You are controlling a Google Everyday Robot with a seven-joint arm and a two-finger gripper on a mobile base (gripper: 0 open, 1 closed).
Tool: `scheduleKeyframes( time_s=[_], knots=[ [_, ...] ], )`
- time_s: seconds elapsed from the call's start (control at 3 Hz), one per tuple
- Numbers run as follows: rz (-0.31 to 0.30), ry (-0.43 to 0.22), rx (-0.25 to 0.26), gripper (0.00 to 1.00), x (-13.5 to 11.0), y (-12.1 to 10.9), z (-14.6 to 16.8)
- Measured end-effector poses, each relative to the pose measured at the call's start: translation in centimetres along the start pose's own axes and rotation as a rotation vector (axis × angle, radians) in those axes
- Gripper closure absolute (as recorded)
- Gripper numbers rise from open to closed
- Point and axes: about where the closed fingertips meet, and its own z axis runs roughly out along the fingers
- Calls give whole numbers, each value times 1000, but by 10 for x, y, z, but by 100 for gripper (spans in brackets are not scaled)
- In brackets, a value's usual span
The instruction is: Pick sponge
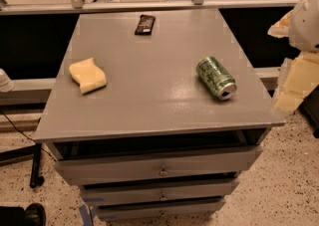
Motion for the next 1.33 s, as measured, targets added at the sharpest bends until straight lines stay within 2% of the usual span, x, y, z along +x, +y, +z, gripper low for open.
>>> scheduleKeyframes(
  time_s=[0.33, 0.67, 1.0, 1.33],
  knots=[
    [0, 0, 0, 0, 0, 0, 0],
    [-7, -28, 5, 0, -8, -2, 2],
    [-20, -145, 5, 0, -50, -11, 24],
    [-39, -321, -27, 0, -134, -18, 63]
  ],
)
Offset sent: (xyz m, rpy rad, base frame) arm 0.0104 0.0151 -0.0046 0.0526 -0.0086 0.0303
